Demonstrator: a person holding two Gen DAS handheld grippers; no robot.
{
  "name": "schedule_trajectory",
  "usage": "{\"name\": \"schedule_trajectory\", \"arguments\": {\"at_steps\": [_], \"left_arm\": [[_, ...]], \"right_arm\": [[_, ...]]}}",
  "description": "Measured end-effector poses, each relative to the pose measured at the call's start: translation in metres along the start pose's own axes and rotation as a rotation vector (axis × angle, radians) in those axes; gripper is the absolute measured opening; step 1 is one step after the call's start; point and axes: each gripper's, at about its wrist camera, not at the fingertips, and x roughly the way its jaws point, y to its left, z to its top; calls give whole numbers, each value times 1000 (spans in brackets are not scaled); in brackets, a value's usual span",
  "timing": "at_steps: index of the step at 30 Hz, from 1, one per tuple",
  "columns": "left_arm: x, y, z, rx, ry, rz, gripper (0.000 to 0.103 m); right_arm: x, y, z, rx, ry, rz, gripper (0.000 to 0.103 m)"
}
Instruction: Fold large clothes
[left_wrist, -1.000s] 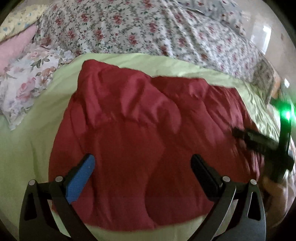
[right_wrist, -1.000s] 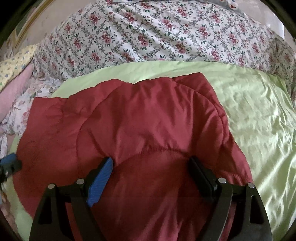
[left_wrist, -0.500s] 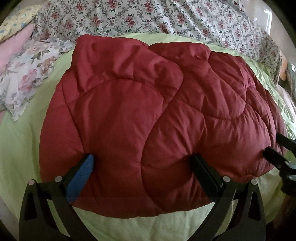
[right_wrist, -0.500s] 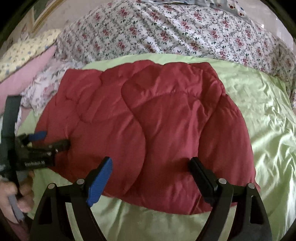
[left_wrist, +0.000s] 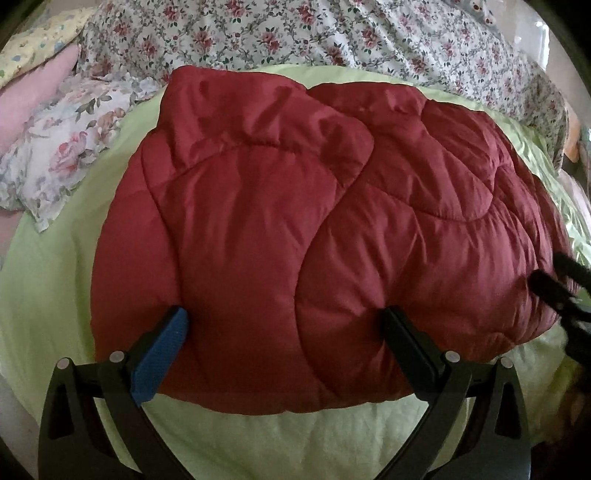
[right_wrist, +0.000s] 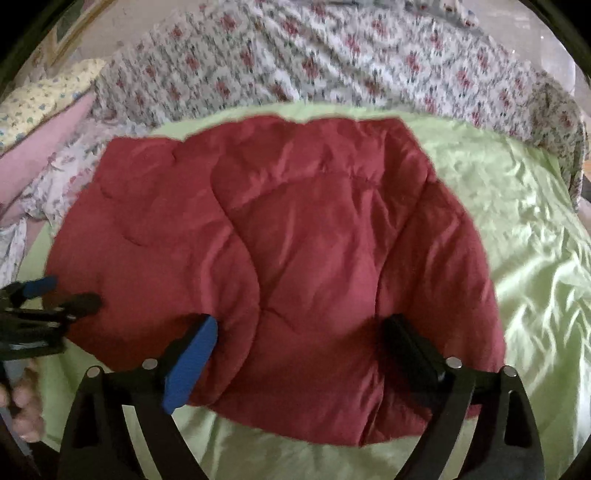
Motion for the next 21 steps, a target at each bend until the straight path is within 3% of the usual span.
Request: {"name": "schedule_trajectory", "arguments": {"at_steps": [3, 6, 13, 21], "left_arm": [[1, -1, 0, 2, -2, 2, 103], [3, -1, 1, 6, 3, -5, 103], [13, 1, 8, 0, 12, -16, 103], [-14, 16, -3, -50, 12, -73, 103]], "right_arm": [[-1, 9, 2, -28, 1, 13, 92], [24, 10, -2, -45, 56, -17, 93], [38, -1, 1, -16, 59, -15, 97], [-5, 1, -2, 31, 28, 63, 97]]}}
